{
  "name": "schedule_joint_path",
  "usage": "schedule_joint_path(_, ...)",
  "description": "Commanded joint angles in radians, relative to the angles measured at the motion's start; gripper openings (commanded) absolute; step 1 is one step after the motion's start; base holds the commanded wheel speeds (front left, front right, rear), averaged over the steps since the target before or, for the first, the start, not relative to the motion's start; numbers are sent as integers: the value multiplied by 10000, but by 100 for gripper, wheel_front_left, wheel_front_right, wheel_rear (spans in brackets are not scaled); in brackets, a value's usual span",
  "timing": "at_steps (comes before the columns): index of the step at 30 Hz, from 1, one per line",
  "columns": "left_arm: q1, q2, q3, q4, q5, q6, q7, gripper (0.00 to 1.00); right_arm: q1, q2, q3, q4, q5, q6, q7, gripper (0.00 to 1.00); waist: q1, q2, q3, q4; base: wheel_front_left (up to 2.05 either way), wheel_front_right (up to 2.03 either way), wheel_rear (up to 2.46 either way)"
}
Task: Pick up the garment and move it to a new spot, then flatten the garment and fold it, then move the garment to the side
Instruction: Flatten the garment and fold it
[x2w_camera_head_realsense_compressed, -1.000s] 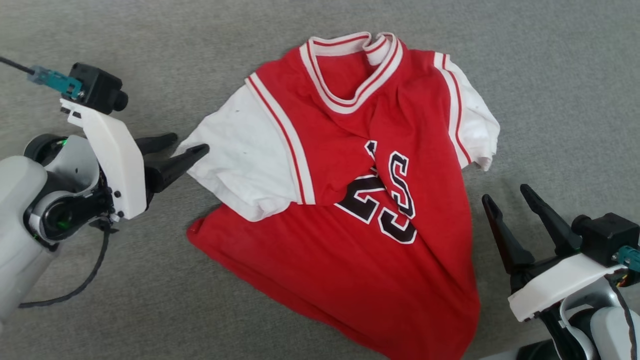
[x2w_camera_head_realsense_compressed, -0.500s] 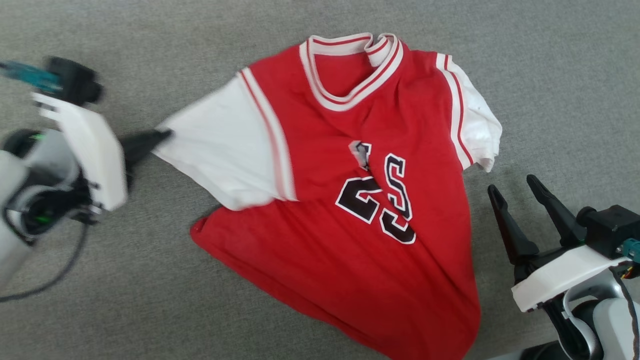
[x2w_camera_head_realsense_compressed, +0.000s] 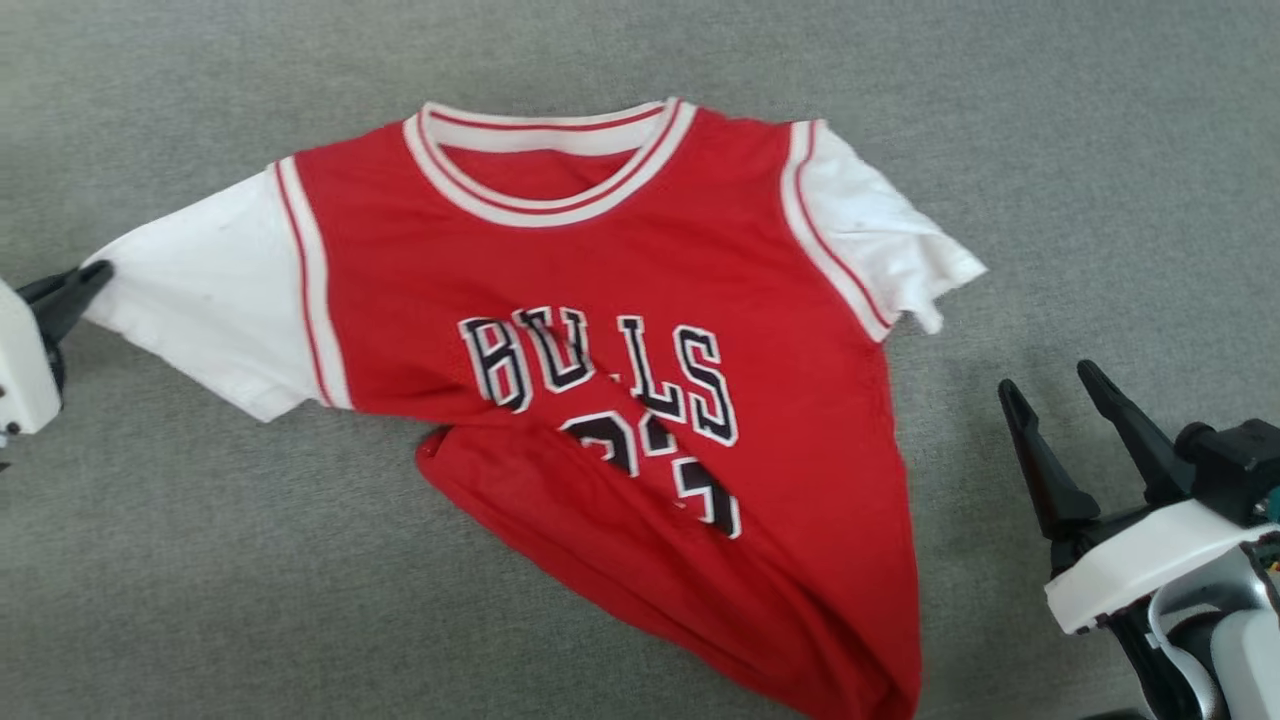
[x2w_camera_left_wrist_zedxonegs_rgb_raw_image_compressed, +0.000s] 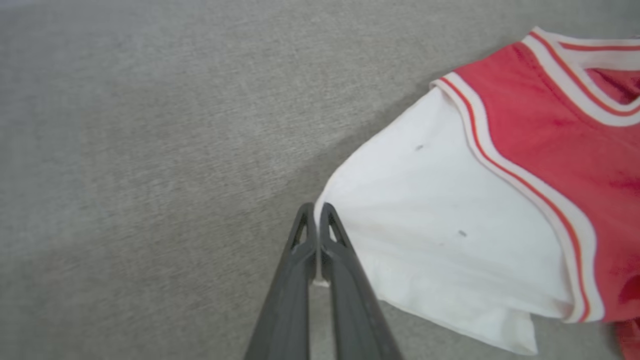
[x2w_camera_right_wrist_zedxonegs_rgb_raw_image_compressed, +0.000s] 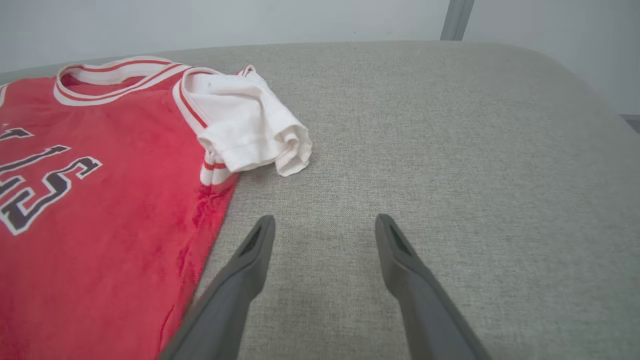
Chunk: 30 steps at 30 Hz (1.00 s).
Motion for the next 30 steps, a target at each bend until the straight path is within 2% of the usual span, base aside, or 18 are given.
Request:
schedule_joint_path(1,142,33,-46,280,106,34,-216,0,95,-34,-62,-107,-29,-3,75,100,0,0,-67,87,0,0,0)
schedule_joint_path(9,330,-515,-224,651,225,34,-1071,0,208,-208,-190,-366,-119,-3,402,100,0,0,-285,367,0,0,0)
schedule_joint_path(10,371,-603,-237,683,258,34,-1238,39,194,-254,-206,-390,-125,-3,464,100,0,0,-326,398,0,0,0)
schedule_joint_path(11,413,-671,-248,694,302,34,-1441,85,164,-308,-216,-425,-142,-3,524,100,0,0,-368,431,0,0,0)
schedule_joint_path(12,474,-744,-257,705,287,34,-1647,98,131,-356,-233,-445,-160,-3,582,100,0,0,-419,471,0,0,0)
schedule_joint_path(15,709,-940,-240,737,350,34,-2490,100,-2,-546,-260,-494,-133,-3,829,100,0,0,-629,635,0,0,0)
schedule_joint_path(18,978,-1259,-362,1070,883,83,-3695,100,-184,-809,-254,-505,-26,-3,1155,100,0,0,-852,899,0,0,0)
schedule_joint_path(20,1214,-1702,-316,1252,1121,252,-4359,100,-306,-1092,-204,-483,32,-3,1423,100,0,0,-1000,1168,0,0,0)
schedule_joint_path(23,1606,-2295,10,1306,1681,624,-4726,100,-617,-1529,-66,-420,205,-3,1884,100,0,0,-1173,1586,0,0,0)
schedule_joint_path(26,2163,-2994,1336,751,2603,1030,-4758,100,-992,-2040,100,-296,499,-3,2402,100,0,0,-1243,2049,0,0,0)
schedule_joint_path(30,3655,-3829,3492,-382,4455,1586,-4757,100,-1730,-2978,552,46,971,-3,3299,100,0,0,-1250,2528,0,0,0)
